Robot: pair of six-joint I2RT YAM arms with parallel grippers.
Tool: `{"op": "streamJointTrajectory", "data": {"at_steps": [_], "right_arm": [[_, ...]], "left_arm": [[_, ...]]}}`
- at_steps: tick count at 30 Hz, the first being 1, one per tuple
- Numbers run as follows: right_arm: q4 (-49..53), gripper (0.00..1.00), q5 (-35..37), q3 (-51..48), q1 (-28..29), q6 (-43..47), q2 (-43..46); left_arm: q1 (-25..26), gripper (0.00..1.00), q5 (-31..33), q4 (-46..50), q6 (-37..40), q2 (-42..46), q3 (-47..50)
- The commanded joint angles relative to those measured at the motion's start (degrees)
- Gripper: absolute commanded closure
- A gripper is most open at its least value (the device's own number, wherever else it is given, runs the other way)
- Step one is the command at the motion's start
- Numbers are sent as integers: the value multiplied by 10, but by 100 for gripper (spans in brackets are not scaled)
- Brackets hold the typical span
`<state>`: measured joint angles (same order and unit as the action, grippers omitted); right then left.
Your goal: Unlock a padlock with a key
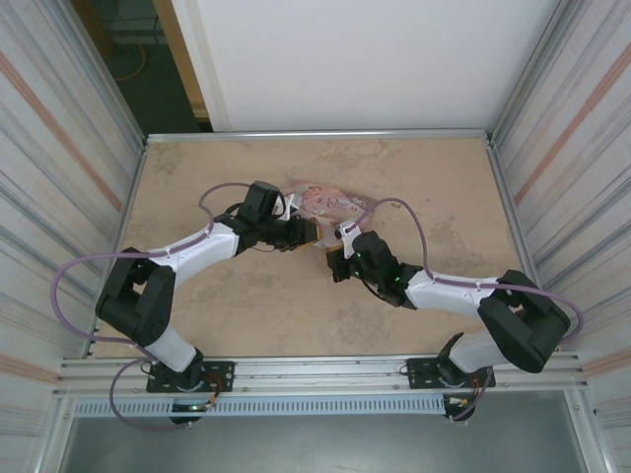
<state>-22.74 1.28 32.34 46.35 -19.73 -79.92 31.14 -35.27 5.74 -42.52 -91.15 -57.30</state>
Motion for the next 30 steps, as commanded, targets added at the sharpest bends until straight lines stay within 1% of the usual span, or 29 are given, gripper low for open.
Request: {"op": "streamJointTrajectory", "data": {"at_steps": [1,30], "right_arm": [[-7,100,-3,10,-8,-21,-13],[-30,100,-22,34,-16,-43,-37]], "left_arm": [[2,92,-30,-44,-5,34,-3],[2,92,-28,-55,-6,29,10]]}}
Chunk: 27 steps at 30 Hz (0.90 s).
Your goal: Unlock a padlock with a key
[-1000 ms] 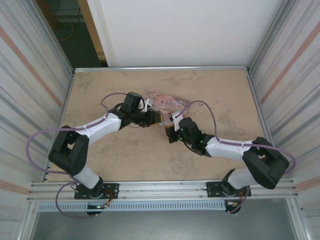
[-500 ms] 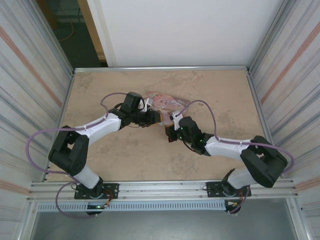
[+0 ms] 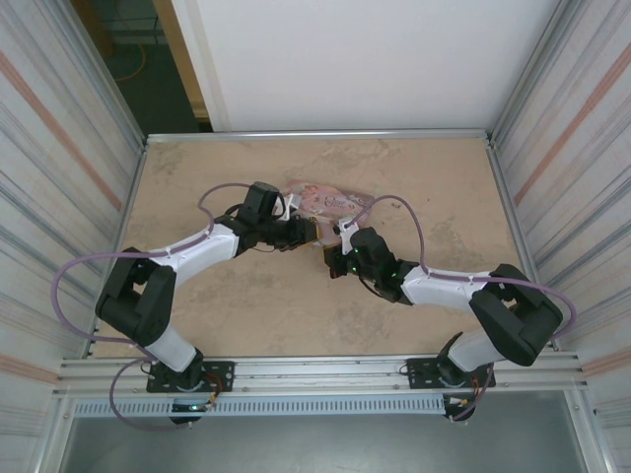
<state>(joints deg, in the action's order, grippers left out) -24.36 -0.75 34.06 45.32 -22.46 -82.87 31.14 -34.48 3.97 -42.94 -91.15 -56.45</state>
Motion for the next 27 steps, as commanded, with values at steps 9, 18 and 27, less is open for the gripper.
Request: {"op": "streamJointTrajectory", "data": {"at_steps": [9,18,27], "right_arm": [[-25,100,-7,14,-12,-26,-6],[-45,100,-18,12,-16,-34,-5],[-68,100,-36,1,-16,-29,0]], "left_arm": [[2,92,-36,-37,-3,28,3],[2,92,-36,-39,-3,25,6],[2,92,-36,-44,-4,19,8]]}}
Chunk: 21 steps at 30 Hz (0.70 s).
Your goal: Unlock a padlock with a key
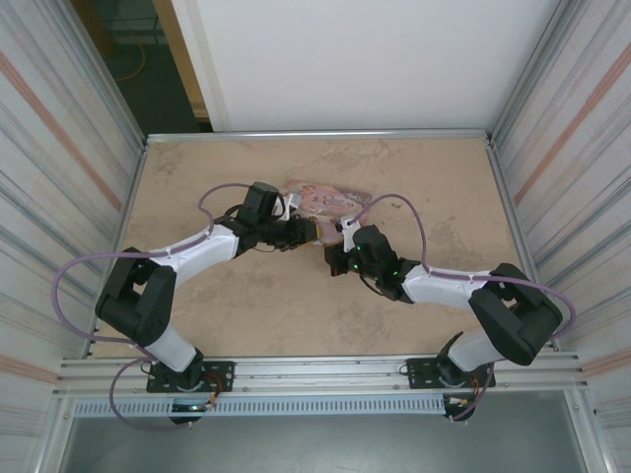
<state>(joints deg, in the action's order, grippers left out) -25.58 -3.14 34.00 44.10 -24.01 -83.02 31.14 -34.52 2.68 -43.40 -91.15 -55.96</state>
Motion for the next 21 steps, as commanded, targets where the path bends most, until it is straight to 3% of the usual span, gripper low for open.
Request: {"op": "streamJointTrajectory", "data": {"at_steps": [1,21], "right_arm": [[-55,100,-12,2,-4,-12,2],[-72,100,-18,1,-2,-14,5]], "left_arm": [[2,92,-35,-31,-1,18,3],[2,92,-35,-35,-2,6,5]]}}
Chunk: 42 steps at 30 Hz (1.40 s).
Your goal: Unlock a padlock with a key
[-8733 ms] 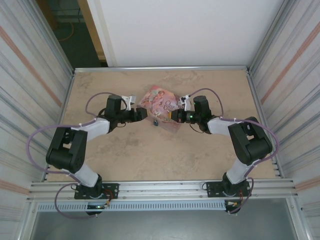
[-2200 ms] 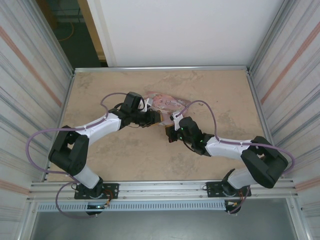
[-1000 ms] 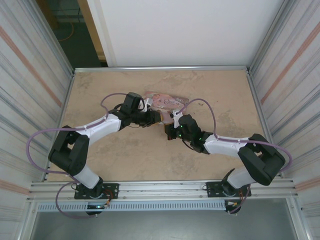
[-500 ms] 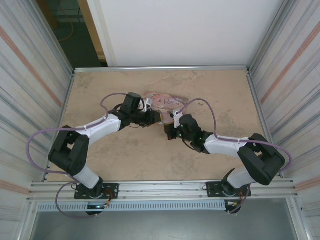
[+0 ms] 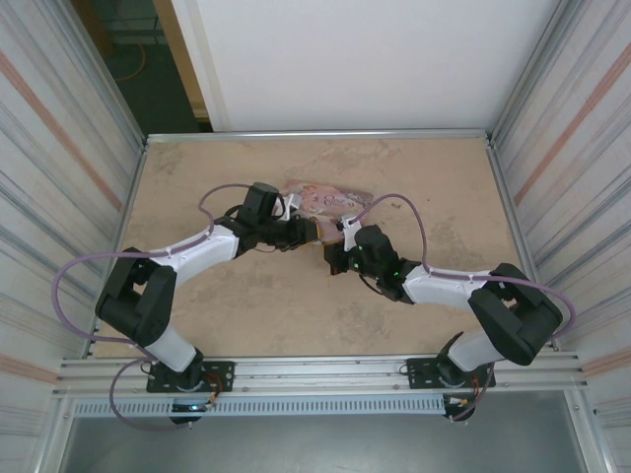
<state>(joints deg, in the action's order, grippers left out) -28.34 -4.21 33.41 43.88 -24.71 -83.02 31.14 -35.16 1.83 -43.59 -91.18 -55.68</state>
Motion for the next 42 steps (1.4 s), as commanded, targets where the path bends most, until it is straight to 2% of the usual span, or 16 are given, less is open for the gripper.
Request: {"op": "streamJointTrajectory", "data": {"at_steps": [1,9,17,28,37,42], "right_arm": [[-44,100,-8,8,1,-7,3],[-61,100,-13,11,0,-1,-5],[-97,100,-71,24,-13,8,-9],[-127,100,-117,66,-29,39,-38],[-151,100,-150,100,-37,32,-58],[-145,100,-135,84,-39,28,-70]], "left_arm": [[2,92,-29,-27,0,6,2],[4,92,-32,-25,0,6,-2],[8,92,-31,-22,1,1,0],[16,92,-42,-18,-4,4,-6],[18,92,-46,-21,-8,2,-1],[18,91,-45,-37,-15,-10,5]]}}
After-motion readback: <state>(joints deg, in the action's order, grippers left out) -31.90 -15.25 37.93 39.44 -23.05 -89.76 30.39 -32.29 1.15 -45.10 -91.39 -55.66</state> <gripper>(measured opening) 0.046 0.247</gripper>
